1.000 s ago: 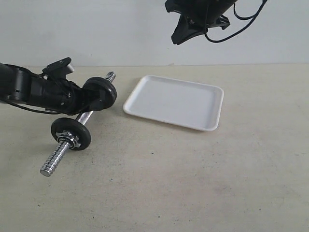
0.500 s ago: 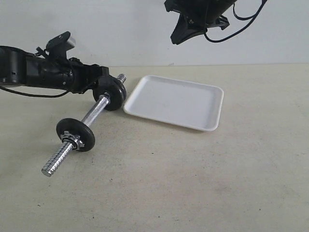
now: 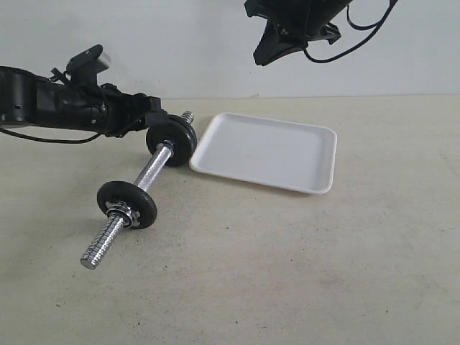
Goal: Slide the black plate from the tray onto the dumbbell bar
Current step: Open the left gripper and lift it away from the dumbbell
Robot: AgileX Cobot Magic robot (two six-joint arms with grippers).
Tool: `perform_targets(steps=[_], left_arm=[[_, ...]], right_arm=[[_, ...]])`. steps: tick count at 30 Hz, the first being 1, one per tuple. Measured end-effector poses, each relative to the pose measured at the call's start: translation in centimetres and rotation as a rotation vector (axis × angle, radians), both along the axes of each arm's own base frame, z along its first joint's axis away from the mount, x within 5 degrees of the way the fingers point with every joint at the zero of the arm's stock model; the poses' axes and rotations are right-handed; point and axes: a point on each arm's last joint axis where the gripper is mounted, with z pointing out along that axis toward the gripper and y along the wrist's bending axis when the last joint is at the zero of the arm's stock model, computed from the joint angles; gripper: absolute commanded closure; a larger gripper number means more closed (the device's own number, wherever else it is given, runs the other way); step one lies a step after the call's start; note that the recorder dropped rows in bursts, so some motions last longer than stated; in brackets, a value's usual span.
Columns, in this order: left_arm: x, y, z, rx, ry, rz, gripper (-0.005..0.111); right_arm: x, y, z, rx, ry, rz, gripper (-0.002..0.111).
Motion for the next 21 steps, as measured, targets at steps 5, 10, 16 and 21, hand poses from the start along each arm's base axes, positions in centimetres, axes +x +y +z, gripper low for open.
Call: perform_targets(steps=[5,10,16,21], left_arm=[[-0.4,0.0,3.0,0.018,-0.091,-0.029,0.057],[-1.7,-0.2,7.4,0.048,-0.221,-0.110,0.058],[-4.3,0.3,13.2,0.025,-0.376,-0.197,0.061],[-7.2,0.9,16.6,0.000,-0.463,-0.239,0.062]], right_arm=[[-0.7,-0.2,1.8,0.007,-0.039,0.004,0.107],[-2.2,-0.5,5.4,0.024,-0.114,0.006,0.107],[-5.5,-1.3,11.3,0.054,-0.240,0.006,0.107],[-9.5,-2.3,16.6,0.087,-0.361,0.001,0.107]])
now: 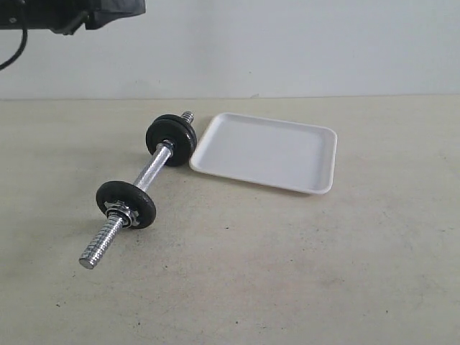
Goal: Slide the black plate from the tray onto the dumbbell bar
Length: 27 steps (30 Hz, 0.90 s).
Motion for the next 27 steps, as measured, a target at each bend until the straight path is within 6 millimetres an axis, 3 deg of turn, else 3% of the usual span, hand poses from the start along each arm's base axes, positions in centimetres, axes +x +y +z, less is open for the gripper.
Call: perform_targets(steps=[5,8,11,15,21,25,27], left_arm=[[-3.0,0.2,2.3,-0.011,-0.064,-0.026,0.062],[-5.1,0.3,3.4,-0.008,-0.104,-0.042,0.062],[-7.1,0.3,4.1,0.003,-0.145,-0.063,0.062],[-9.4,0.5,5.0,0.017,-0.203,-0.071,0.062],[-12.2,0.7,6.3,0.013,-0.271,-0.085,0.062],[-14.2,0.6,7.2,0.008,-0.321,-0.122,0.062],[-14.9,0.6,7.7,0.008,-0.346,-0.130,0.062]], right_arm=[[-5.7,-1.4,5.7,0.038,-0.151,-0.001,0.107],[-10.1,-2.4,9.1,0.065,-0.256,0.000,0.107],[-15.8,-3.8,12.5,0.076,-0.410,0.016,0.107],[-23.2,-5.5,15.5,0.070,-0.614,0.050,0.107],[-33.5,-7.9,17.6,-0.027,-0.976,0.122,0.107],[-40.3,-10.0,17.7,-0.259,-1.298,0.115,0.107],[-42.2,-11.2,17.5,-0.413,-1.395,0.053,0.107]])
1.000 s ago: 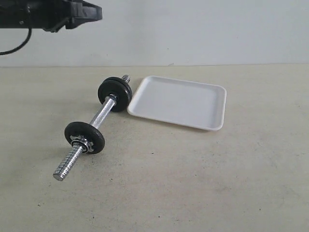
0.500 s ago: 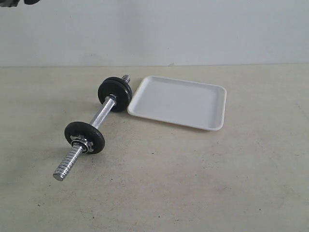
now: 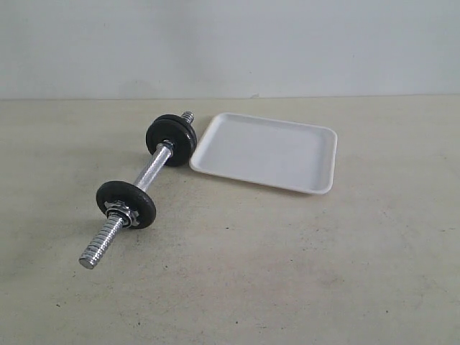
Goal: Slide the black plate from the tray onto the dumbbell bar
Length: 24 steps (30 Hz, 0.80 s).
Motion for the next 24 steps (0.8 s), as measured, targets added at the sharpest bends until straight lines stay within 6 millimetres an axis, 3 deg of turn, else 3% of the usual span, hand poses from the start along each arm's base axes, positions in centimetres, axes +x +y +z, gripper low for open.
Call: perform_targets(steps=[2,4,6,9,13,16,19,24], left_arm=[[-0.9,0.0,0.6,0.000,-0.032,-0.010,0.062],[-1.7,0.1,1.1,-0.003,-0.060,-0.012,0.062],[-2.5,0.1,1.6,-0.005,-0.085,-0.014,0.062],[-3.6,0.2,2.2,-0.008,-0.123,-0.014,0.062],[-5.1,0.4,2.9,0.006,-0.172,-0.012,0.062],[-5.9,0.4,3.1,0.028,-0.200,-0.010,0.062],[-6.3,0.5,3.2,0.041,-0.207,-0.004,0.062],[-6.3,0.6,2.9,0.070,-0.196,0.004,0.062]], right_arm=[[-0.5,-1.5,-0.2,-0.016,-0.035,-0.160,0.107],[0.3,-3.1,0.3,0.056,-0.046,-0.251,0.107],[1.9,-3.8,1.0,0.150,-0.078,-0.212,0.107],[4.0,-3.7,1.5,0.226,-0.103,0.003,0.107],[5.9,-1.9,0.8,0.240,-0.024,0.377,0.107],[7.0,-0.4,-0.3,0.184,0.046,0.516,0.107],[9.0,1.5,-2.3,0.137,0.181,0.427,0.107],[12.2,6.3,-7.6,0.086,0.284,0.058,0.107]])
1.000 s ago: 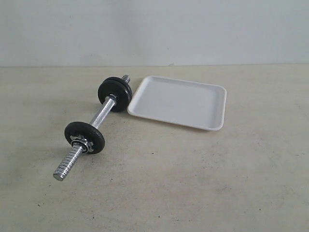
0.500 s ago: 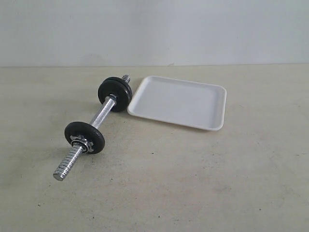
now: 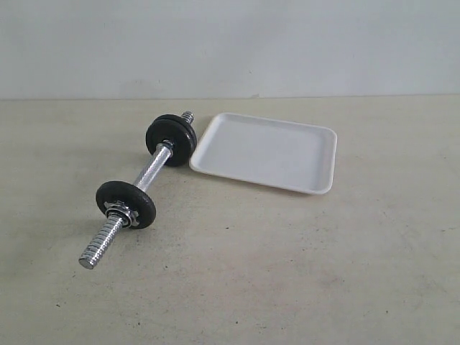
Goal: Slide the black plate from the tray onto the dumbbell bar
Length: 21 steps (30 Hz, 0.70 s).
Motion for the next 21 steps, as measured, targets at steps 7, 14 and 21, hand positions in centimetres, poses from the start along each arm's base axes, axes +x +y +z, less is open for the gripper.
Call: perform_targets(steps=[7,14,21], left_arm=[[0.1,0.1,-0.4,0.043,0.021,0.016,0.062],[0.2,0.1,-0.6,0.066,0.020,0.026,0.062],[0.2,0.1,-0.6,0.066,0.019,0.028,0.062]], right_arm=[[-0.9,6.5,-7.6,0.009,-0.122,0.151,0.107],[-0.1,6.9,-10.6,0.075,0.056,0.055,0.107],[0.0,6.7,-10.6,0.166,0.139,0.048,0.107]])
